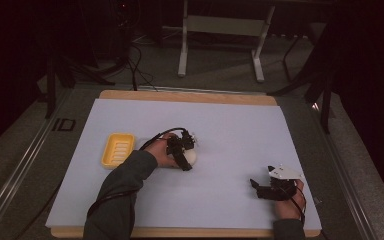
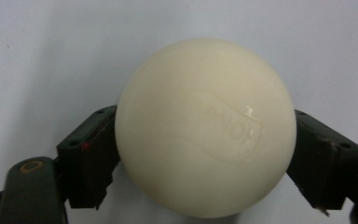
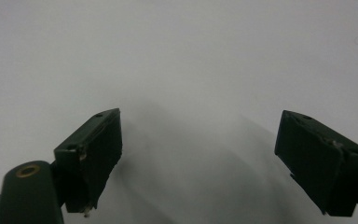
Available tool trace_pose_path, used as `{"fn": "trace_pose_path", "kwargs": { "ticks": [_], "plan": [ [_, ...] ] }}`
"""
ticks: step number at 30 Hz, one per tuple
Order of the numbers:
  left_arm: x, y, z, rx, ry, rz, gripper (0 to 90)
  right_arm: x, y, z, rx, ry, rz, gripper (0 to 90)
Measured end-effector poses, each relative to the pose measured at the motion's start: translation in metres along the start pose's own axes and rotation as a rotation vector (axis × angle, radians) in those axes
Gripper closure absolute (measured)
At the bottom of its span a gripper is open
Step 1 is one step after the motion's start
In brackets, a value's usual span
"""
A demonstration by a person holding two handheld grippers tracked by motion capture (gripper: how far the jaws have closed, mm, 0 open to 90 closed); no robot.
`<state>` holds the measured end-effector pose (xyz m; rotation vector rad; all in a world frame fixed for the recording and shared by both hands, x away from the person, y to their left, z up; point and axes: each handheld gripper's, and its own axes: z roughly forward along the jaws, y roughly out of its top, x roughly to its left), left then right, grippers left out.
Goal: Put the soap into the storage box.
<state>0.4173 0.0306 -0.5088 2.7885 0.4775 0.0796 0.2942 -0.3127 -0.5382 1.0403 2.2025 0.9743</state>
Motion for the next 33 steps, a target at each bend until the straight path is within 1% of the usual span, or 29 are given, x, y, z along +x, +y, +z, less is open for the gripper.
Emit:
{"fn": "trace_pose_path", "kwargs": {
  "ticks": [6,9,12,14,16,18,19,23,32,33],
  "plan": [
    [0.001,0.003,0.000,0.023,-0.002,0.008,20.3,0.000,0.000,0.000,0.001,0.000,-0.001,14.7],
    [0.000,0.007,0.000,0.047,-0.003,0.006,20.5,0.000,0.000,0.000,0.002,0.000,0.000,14.8],
    [-0.001,0.010,0.001,0.057,-0.001,0.015,21.9,0.000,0.000,0.000,0.003,0.001,-0.001,14.8],
    [0.000,0.011,0.001,0.060,-0.004,0.011,21.9,0.000,0.000,0.000,0.003,0.000,0.000,14.7],
    [0.000,0.011,0.001,0.065,-0.004,0.016,22.5,0.000,0.000,0.000,0.002,0.001,0.000,14.7],
    [0.000,0.012,0.001,0.069,-0.002,0.010,23.0,0.000,0.000,0.000,0.003,0.001,-0.002,14.7],
    [0.000,0.014,0.001,0.083,-0.002,0.014,23.6,0.000,0.000,0.000,0.003,0.001,-0.003,14.7],
    [-0.001,0.016,0.001,0.099,0.004,0.018,23.8,0.000,0.000,0.000,0.003,0.002,-0.002,14.7],
    [-0.002,0.015,0.000,0.112,-0.005,0.023,24.1,0.000,0.000,0.000,0.002,0.003,-0.002,14.7],
    [-0.003,0.014,-0.001,0.119,-0.005,0.027,24.1,0.000,0.000,0.000,0.003,0.003,-0.002,14.8]
  ]
}}
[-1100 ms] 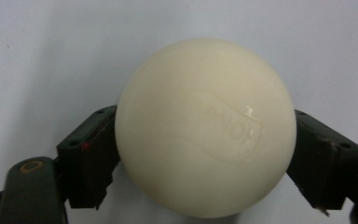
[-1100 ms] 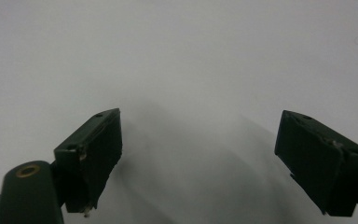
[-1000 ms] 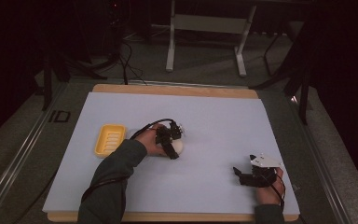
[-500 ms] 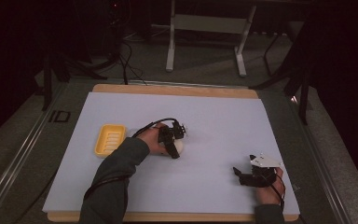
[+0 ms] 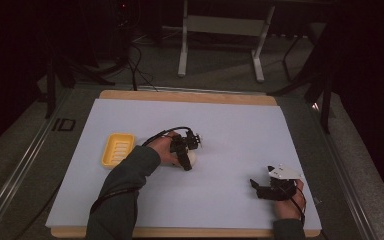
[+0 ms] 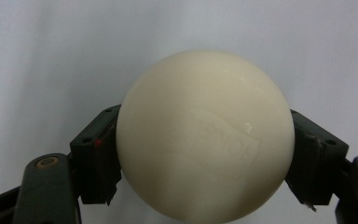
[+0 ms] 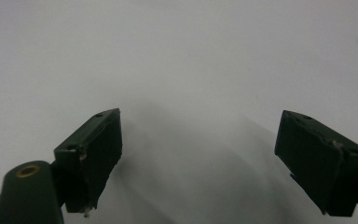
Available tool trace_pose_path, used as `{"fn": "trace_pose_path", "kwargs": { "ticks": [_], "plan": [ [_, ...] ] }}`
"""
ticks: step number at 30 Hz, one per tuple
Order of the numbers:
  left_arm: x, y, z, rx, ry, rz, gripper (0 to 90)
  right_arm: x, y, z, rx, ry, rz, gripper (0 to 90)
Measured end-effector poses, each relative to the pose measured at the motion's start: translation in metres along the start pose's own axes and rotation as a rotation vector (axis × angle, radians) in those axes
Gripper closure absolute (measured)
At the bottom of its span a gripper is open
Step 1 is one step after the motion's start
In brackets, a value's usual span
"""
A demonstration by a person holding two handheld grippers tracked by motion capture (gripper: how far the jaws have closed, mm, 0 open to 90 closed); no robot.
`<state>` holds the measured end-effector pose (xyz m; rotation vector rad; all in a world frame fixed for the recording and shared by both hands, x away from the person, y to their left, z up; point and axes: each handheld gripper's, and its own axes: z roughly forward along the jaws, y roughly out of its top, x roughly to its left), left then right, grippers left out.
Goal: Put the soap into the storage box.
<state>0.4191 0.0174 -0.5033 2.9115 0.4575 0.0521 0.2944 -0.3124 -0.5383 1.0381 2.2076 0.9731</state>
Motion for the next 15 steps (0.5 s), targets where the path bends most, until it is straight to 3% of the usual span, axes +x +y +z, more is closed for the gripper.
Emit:
{"fn": "trace_pose_path", "kwargs": {
  "ticks": [15],
  "plan": [
    [0.003,-0.015,-0.017,-0.010,0.008,-0.017,24.2,0.000,0.000,0.000,0.001,-0.002,-0.001,14.7]
  ]
}}
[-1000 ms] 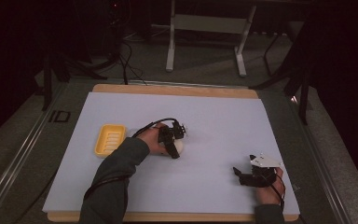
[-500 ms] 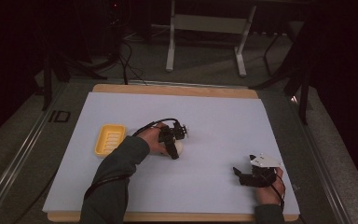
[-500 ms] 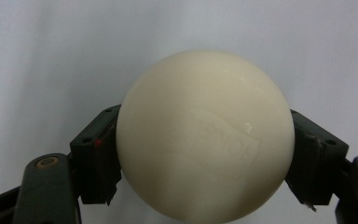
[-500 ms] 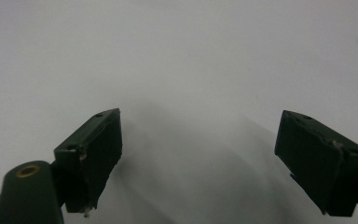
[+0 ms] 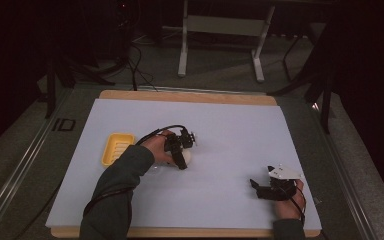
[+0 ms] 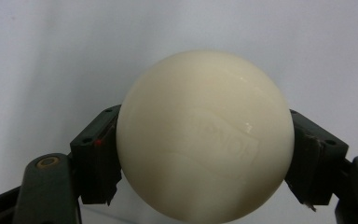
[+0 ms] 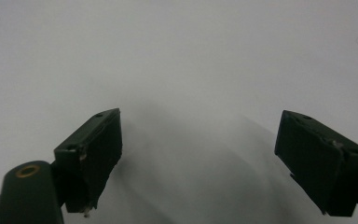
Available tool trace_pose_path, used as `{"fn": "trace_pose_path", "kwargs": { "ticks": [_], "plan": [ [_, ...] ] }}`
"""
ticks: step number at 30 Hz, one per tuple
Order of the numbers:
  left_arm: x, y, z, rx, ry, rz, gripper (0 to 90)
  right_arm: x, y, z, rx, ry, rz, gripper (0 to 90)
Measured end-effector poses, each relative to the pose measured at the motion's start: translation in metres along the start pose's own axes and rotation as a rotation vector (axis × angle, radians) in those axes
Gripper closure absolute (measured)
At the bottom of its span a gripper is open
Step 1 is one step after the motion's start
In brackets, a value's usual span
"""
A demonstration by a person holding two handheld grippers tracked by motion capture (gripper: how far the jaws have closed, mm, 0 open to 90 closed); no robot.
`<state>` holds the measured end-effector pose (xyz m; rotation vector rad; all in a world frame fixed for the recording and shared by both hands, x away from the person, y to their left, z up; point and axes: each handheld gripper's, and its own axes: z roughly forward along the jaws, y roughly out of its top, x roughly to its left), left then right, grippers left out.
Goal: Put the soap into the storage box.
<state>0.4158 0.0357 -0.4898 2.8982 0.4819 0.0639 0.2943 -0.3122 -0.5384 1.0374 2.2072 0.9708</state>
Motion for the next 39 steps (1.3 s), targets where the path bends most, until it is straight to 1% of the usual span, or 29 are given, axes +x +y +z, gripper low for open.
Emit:
{"fn": "trace_pose_path", "kwargs": {
  "ticks": [2,10,12,13,14,19,24,34,39],
  "plan": [
    [0.001,-0.001,-0.003,-0.001,0.004,0.001,24.2,0.000,0.000,0.000,0.000,0.000,0.000,14.7],
    [0.004,-0.008,-0.017,-0.017,0.022,-0.018,24.2,0.000,0.000,0.000,0.000,-0.001,-0.001,14.7],
    [0.005,-0.010,-0.019,-0.014,0.026,-0.016,24.2,0.000,0.000,0.000,0.000,-0.001,-0.001,14.7],
    [0.005,-0.012,-0.022,-0.018,0.029,-0.024,24.2,0.000,0.000,0.000,0.000,-0.001,-0.001,14.8],
    [0.006,-0.013,-0.024,-0.015,0.031,-0.023,24.2,0.000,0.000,0.000,-0.001,-0.001,0.001,14.7],
    [0.008,-0.019,-0.030,-0.021,0.043,-0.039,24.2,0.000,0.000,0.000,-0.001,-0.002,0.002,14.7],
    [0.010,-0.023,-0.034,-0.026,0.054,-0.052,24.2,0.000,0.000,0.000,-0.001,-0.002,0.002,14.7],
    [0.014,-0.029,-0.041,-0.031,0.059,-0.061,24.3,0.000,0.000,0.000,-0.001,-0.003,0.001,14.7],
    [0.014,-0.032,-0.043,-0.037,0.060,-0.075,24.2,0.000,0.000,0.000,-0.002,-0.003,0.000,14.7]
  ]
}}
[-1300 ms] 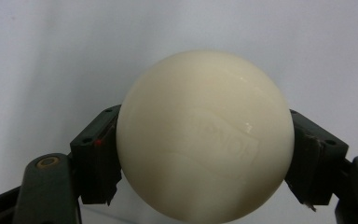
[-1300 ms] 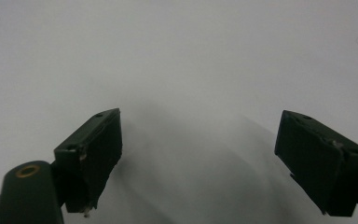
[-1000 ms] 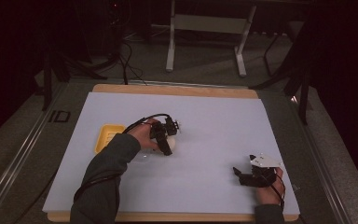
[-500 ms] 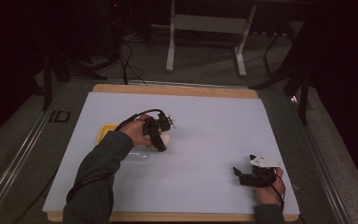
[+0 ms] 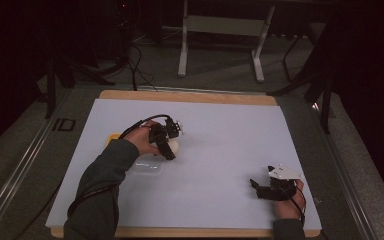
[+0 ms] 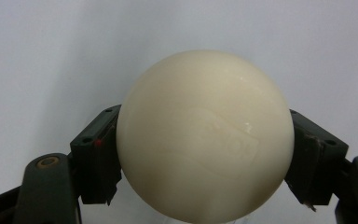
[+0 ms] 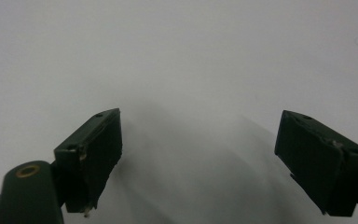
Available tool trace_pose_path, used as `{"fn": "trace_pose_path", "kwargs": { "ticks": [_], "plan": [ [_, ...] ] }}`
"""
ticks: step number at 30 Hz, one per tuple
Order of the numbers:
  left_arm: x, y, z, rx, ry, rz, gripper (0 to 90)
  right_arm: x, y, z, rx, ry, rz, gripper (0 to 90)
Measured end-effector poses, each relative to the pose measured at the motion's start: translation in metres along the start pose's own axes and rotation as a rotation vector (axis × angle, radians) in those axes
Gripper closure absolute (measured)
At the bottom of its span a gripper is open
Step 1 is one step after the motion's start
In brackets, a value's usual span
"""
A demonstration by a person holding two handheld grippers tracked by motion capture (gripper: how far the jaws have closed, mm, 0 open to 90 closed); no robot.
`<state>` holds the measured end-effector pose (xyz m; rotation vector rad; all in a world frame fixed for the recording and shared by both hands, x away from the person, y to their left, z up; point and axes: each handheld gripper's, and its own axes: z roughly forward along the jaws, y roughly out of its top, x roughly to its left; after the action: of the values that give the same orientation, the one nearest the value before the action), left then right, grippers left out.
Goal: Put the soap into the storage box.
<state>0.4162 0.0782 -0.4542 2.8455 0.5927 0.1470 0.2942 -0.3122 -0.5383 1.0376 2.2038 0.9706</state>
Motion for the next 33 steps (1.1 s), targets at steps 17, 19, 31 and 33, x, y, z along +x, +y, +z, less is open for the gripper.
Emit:
{"fn": "trace_pose_path", "kwargs": {
  "ticks": [17,19,31,33],
  "plan": [
    [0.004,-0.011,-0.003,0.005,-0.005,-0.022,24.2,0.000,0.000,0.000,0.000,-0.001,0.001,14.8],
    [0.005,-0.011,-0.003,0.004,-0.005,-0.025,24.3,0.000,0.000,0.000,0.000,-0.001,0.001,14.8],
    [0.013,-0.026,-0.014,-0.002,0.004,-0.049,24.2,0.000,0.000,-0.001,-0.004,-0.002,0.002,14.8],
    [0.014,-0.027,-0.015,-0.002,0.007,-0.052,24.3,0.000,0.000,-0.001,-0.005,-0.003,0.001,14.8]
  ]
}}
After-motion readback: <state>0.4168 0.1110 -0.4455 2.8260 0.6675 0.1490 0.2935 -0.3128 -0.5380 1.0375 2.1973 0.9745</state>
